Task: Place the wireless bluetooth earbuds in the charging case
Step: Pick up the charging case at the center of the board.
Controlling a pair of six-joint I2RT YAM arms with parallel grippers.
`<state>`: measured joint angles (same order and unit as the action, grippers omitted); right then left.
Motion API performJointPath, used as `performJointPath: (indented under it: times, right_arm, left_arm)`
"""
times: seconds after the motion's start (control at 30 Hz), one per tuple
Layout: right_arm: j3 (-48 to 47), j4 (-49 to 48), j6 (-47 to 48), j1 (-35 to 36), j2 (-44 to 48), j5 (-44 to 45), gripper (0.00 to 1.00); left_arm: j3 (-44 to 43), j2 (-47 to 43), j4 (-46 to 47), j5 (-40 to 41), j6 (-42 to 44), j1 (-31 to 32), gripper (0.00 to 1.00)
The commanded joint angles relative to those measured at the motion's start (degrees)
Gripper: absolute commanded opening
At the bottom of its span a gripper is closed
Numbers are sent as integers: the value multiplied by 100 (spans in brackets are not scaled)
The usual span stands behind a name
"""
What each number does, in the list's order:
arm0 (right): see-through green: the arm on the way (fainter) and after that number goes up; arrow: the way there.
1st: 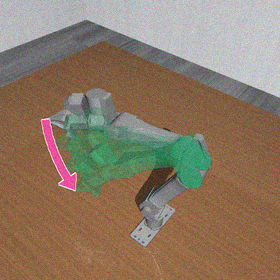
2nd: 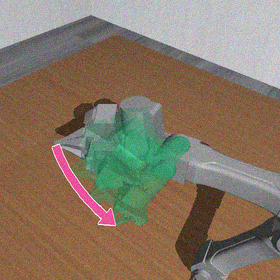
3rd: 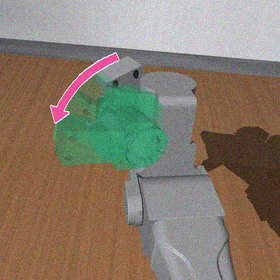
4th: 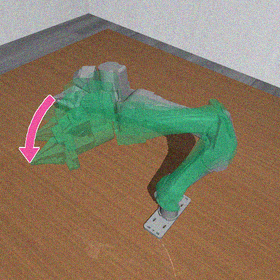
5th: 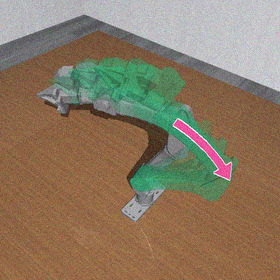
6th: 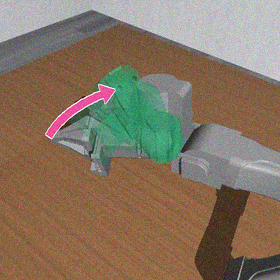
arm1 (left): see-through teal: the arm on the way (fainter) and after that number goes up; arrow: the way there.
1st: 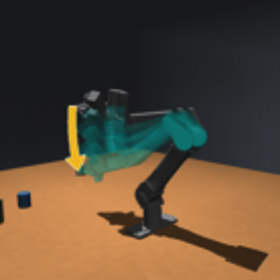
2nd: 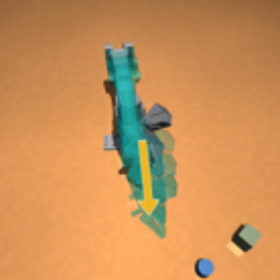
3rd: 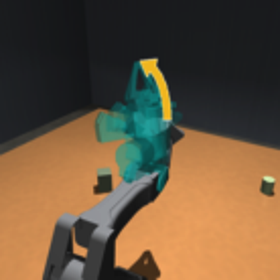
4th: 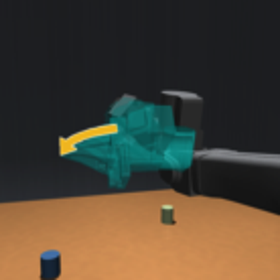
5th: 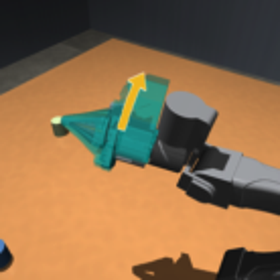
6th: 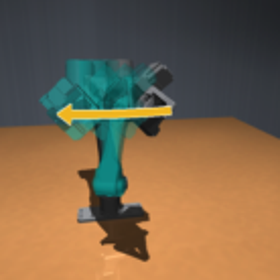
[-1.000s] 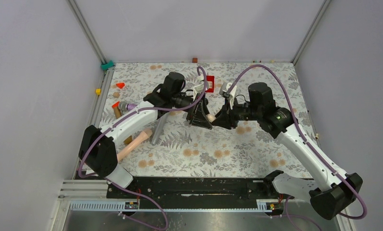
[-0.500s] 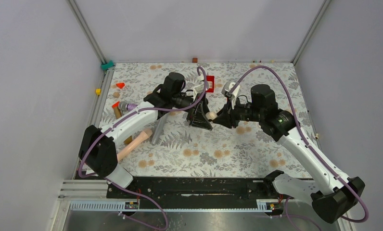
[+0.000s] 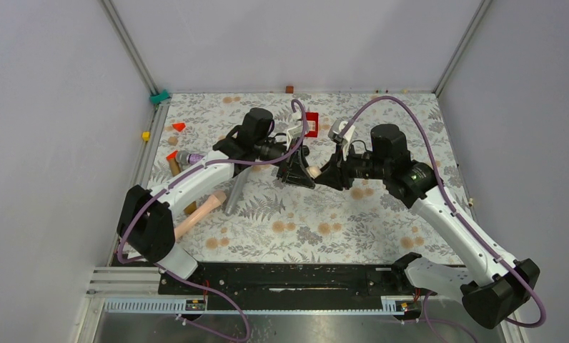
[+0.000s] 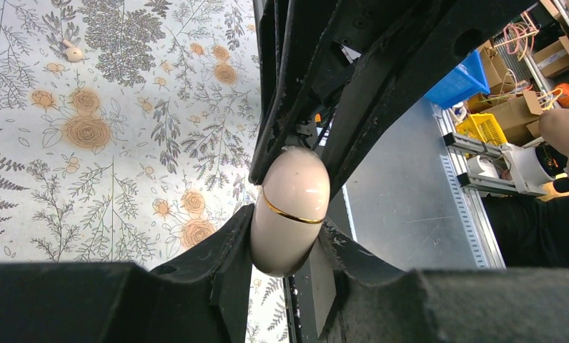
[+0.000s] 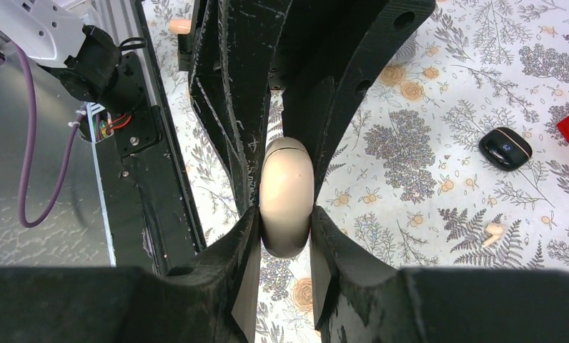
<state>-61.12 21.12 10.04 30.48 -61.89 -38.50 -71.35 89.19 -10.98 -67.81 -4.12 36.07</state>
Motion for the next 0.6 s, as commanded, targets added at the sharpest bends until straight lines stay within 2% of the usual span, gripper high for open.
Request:
performJointPath:
  times: [0.0, 0.03, 0.13, 0.2, 0.37, 0.57]
  right_arm:
    - [-123, -141, 103, 8, -105, 161, 18]
    - [-134, -127, 115, 9, -99, 128, 22]
    - [-175, -83, 138, 11, -55, 116, 43]
    - [-178, -89, 150, 10, 1, 172, 50]
    - [-171, -83, 241, 11, 75, 417, 56]
    - [-187, -93, 272, 11, 164, 547, 58]
  left_arm:
    - [-63, -74, 198, -345, -89, 79, 5]
    - [-63, -70, 199, -340, -95, 78, 3]
    - [-61, -67, 173, -387, -55, 82, 0]
    - [-80, -44, 78, -470, 37, 83, 0]
    - [-87, -67, 36, -545, 80, 80, 0]
    - [-73, -67, -13, -466, 137, 81, 0]
